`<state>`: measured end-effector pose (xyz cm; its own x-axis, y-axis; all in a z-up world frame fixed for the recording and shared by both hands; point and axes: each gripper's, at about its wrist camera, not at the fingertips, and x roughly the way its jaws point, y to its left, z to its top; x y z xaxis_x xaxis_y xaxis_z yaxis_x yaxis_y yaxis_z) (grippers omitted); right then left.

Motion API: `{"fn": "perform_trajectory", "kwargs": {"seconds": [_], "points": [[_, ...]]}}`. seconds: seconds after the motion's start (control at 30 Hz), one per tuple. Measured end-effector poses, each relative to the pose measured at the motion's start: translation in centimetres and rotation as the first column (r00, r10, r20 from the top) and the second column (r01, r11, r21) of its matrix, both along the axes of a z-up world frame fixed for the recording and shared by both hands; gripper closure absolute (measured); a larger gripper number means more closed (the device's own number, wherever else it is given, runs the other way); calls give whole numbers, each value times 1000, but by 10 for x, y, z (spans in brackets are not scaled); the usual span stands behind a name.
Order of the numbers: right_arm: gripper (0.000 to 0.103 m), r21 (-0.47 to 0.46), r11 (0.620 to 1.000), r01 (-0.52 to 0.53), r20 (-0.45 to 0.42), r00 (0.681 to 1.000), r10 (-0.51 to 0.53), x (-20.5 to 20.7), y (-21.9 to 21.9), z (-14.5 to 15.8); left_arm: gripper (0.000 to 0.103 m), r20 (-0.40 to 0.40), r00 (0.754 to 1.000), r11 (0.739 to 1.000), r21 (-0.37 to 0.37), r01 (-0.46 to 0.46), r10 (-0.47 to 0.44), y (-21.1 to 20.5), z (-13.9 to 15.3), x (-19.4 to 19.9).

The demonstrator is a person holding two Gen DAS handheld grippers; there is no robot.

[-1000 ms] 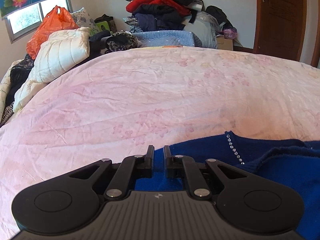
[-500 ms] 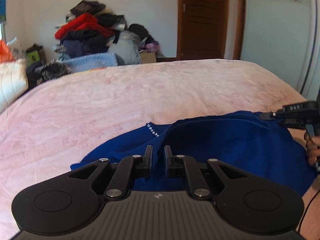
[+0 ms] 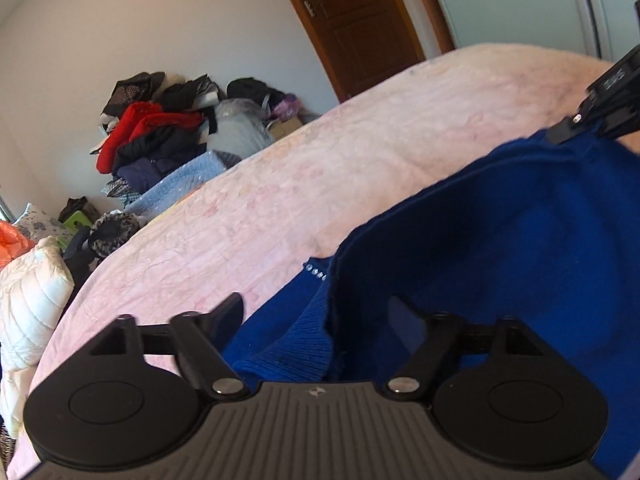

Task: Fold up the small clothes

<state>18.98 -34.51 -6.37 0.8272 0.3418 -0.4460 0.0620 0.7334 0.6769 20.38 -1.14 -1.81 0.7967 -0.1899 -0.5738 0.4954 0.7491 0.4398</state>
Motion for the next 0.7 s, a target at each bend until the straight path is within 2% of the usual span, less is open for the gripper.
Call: {"fn": "perform_trajectory", "kwargs": {"seconds": [0.03,0.07,0.1,0.13,0.23,0.43,0.53,0.7], "points": [[95,1,1000,0,-1,1000,0,0,-1,0,53,-16,1000,1000,8,-15,15,-1,-3,5],[95,2,1000,0,-1,1000,0,0,-1,0,79,-44,999,1000,9,-28,29,-1,-5,10],[95,3,1000,0,-1,1000,0,0,-1,0,97,-83,995,999,4,-48,48,3,-6,15],[95,2,1000,-1,0,1000,1,0,-1,0,97,-101,993,998,0,-67,67,4,-6,17],[95,2,1000,-3,2,1000,3,0,-1,0,99,-80,993,996,-22,-90,88,12,-2,10],[95,10,1000,7,42,999,-8,-5,-1,12,99,-38,993,987,-109,-117,114,21,26,-2],[95,12,1000,2,65,998,-3,-4,3,21,99,-43,988,981,-120,-151,146,21,30,8],[95,8,1000,3,49,999,-4,0,6,18,99,-94,975,968,-135,-211,200,22,23,23]]}}
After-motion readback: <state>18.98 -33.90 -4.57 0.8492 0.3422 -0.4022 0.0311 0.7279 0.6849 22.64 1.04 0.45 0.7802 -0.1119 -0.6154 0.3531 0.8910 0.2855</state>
